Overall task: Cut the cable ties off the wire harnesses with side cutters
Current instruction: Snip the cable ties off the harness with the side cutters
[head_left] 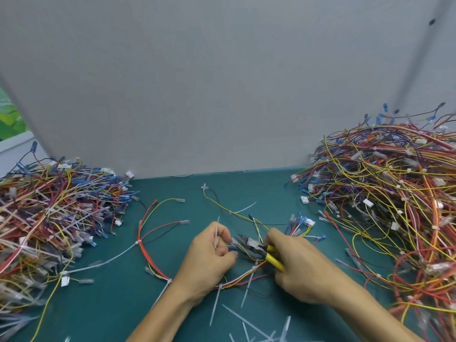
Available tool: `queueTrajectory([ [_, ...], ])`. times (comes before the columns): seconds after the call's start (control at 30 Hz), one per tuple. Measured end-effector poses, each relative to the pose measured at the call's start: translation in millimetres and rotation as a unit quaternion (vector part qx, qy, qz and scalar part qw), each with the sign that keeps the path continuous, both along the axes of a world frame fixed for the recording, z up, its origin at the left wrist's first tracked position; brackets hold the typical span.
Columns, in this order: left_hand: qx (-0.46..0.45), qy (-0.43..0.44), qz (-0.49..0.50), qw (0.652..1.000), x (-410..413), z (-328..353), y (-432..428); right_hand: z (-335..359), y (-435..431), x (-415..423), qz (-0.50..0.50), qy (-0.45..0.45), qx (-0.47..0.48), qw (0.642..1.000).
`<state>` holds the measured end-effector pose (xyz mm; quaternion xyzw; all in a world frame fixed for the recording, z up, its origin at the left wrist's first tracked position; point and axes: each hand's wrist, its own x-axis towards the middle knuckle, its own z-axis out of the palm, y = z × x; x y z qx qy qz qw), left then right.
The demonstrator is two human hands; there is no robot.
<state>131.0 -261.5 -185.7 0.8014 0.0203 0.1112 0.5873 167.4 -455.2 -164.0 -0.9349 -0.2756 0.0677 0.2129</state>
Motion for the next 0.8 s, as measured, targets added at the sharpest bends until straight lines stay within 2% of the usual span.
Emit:
queueTrajectory([
  [0.2, 0.107, -0.006, -0.028, 0.994, -3, 4, -6, -4, 8, -4, -0.055, -0.079, 0.111, 0.989],
  [0.37, 0.187, -0.053, -0.057, 0.979, -6, 9, -12, -4, 12, -7, -0.103, -0.091, 0.194, 0.971],
  [0.63, 0.241, -0.2, -0.029, 0.949, -3, 4, -10, -3, 12, -3, -0.111, -0.038, 0.219, 0.969],
  [0.73, 0.226, -0.209, -0.027, 0.951, -3, 5, -9, -3, 11, -1, -0.095, -0.031, 0.191, 0.976],
  [0.8, 0.25, -0.2, -0.045, 0.946, -4, 5, -8, -2, 11, 0, -0.084, -0.016, 0.174, 0.981],
])
